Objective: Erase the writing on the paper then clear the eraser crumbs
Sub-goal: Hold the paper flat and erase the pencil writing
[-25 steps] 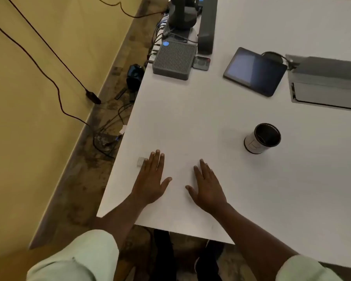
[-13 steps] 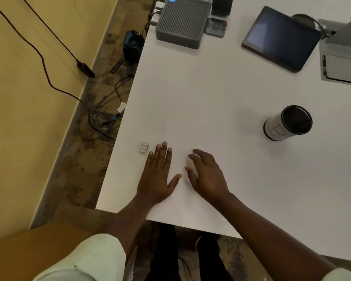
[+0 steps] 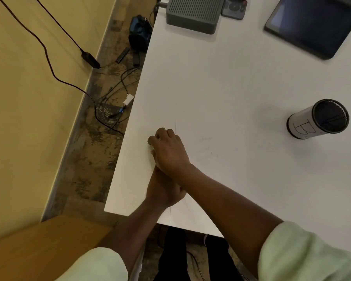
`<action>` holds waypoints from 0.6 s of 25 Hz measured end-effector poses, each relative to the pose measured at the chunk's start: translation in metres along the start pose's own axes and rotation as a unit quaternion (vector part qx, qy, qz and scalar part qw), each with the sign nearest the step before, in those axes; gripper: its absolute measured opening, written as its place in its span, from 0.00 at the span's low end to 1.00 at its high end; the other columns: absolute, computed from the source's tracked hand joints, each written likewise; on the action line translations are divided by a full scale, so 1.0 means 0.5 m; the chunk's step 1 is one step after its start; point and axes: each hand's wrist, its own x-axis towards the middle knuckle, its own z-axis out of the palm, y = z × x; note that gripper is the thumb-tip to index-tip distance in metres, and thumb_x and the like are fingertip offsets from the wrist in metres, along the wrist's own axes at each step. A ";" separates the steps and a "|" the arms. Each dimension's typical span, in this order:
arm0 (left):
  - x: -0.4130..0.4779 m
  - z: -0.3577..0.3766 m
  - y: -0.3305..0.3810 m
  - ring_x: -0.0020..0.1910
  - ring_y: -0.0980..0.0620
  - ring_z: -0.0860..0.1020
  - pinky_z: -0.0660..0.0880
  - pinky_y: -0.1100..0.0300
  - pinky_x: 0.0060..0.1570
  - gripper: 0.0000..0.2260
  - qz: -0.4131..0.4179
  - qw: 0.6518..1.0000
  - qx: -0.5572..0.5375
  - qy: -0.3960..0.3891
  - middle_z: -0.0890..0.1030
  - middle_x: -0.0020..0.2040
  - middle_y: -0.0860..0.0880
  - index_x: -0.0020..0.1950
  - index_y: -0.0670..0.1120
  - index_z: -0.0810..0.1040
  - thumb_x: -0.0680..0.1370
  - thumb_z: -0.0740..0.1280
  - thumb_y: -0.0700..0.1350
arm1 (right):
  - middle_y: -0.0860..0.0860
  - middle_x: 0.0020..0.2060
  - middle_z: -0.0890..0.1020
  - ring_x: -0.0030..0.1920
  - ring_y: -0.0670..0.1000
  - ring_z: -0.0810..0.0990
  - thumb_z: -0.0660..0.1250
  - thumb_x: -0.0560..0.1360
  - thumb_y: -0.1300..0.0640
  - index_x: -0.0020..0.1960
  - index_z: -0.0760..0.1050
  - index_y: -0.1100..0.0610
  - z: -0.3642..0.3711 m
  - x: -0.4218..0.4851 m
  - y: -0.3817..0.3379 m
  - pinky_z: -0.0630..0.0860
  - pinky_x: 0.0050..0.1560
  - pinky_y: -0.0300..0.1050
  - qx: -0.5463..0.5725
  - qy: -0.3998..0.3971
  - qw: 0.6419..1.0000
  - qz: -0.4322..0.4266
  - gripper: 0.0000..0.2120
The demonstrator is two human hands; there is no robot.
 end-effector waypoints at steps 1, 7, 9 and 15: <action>-0.001 0.006 0.000 0.62 0.40 0.84 0.64 0.50 0.69 0.28 0.004 1.000 0.003 0.016 0.86 0.61 0.42 0.71 0.42 0.77 0.77 0.71 0.57 | 0.57 0.54 0.78 0.51 0.57 0.74 0.71 0.74 0.59 0.59 0.76 0.59 -0.006 -0.003 0.002 0.78 0.50 0.55 0.008 0.016 1.000 -0.005 0.14; 0.017 -0.008 0.004 0.85 0.41 0.51 0.48 0.45 0.84 0.36 -0.018 0.997 -0.074 -0.003 0.56 0.85 0.39 0.85 0.41 0.53 0.84 0.52 0.64 | 0.46 0.47 0.82 0.44 0.45 0.79 0.69 0.77 0.49 0.58 0.75 0.51 -0.089 -0.081 0.054 0.76 0.43 0.38 0.228 0.097 0.956 0.154 0.12; 0.019 -0.010 0.004 0.86 0.44 0.44 0.46 0.45 0.84 0.37 -0.013 0.998 -0.064 -0.020 0.46 0.87 0.42 0.86 0.44 0.47 0.84 0.52 0.64 | 0.44 0.39 0.81 0.36 0.43 0.79 0.72 0.75 0.48 0.55 0.75 0.50 -0.115 -0.145 0.101 0.74 0.36 0.32 0.264 0.136 0.928 0.225 0.11; 0.012 -0.004 0.016 0.86 0.41 0.46 0.51 0.39 0.83 0.40 -0.021 0.997 -0.074 -0.006 0.47 0.86 0.40 0.85 0.41 0.50 0.82 0.58 0.64 | 0.44 0.41 0.83 0.38 0.44 0.82 0.71 0.76 0.49 0.54 0.78 0.45 -0.115 -0.272 0.158 0.77 0.38 0.38 0.318 0.108 0.865 0.372 0.08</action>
